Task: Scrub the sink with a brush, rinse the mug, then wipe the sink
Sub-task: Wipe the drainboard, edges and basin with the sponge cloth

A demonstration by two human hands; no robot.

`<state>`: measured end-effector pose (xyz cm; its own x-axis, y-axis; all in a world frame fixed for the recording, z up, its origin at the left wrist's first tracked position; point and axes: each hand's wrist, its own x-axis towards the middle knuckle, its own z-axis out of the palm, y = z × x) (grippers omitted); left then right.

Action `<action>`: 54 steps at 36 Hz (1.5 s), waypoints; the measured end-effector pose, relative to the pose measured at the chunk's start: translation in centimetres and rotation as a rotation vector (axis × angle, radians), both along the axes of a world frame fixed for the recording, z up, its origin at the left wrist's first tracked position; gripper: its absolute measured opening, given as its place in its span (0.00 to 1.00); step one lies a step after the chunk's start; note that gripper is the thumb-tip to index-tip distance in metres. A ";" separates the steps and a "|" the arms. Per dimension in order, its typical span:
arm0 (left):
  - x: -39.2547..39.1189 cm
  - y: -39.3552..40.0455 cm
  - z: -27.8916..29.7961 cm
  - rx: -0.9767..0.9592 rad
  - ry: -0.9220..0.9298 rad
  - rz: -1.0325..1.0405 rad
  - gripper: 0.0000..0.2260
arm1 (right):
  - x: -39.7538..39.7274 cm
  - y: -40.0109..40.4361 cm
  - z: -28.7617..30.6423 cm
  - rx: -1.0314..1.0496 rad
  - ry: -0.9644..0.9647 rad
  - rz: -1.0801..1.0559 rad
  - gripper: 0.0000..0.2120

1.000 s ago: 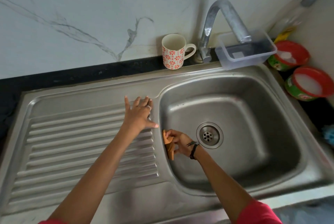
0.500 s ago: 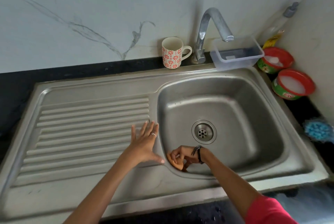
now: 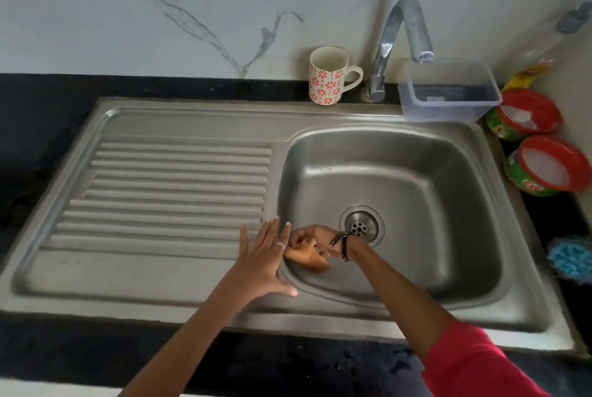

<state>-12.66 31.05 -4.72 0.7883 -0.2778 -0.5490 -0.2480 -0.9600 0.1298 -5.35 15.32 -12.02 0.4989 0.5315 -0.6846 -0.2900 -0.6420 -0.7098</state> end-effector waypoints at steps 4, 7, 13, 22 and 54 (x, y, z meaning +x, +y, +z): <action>-1.3 -1.7 0.0 0.001 0.013 0.055 0.55 | -1.7 -1.4 -3.0 0.083 -0.153 0.210 0.08; -1.8 -3.0 0.0 -0.011 0.008 0.100 0.55 | -3.2 -3.2 -1.7 0.057 0.157 0.070 0.06; -2.3 -5.6 0.3 -0.052 0.014 0.147 0.56 | -3.7 -9.9 -0.3 -0.134 0.184 0.130 0.17; -2.5 -10.3 -0.8 -0.108 0.060 0.120 0.56 | -2.4 -18.8 1.2 -0.469 0.112 0.354 0.17; -4.2 -11.6 -0.3 -0.094 0.111 0.161 0.33 | -3.1 -17.4 11.7 -0.533 -0.004 0.413 0.17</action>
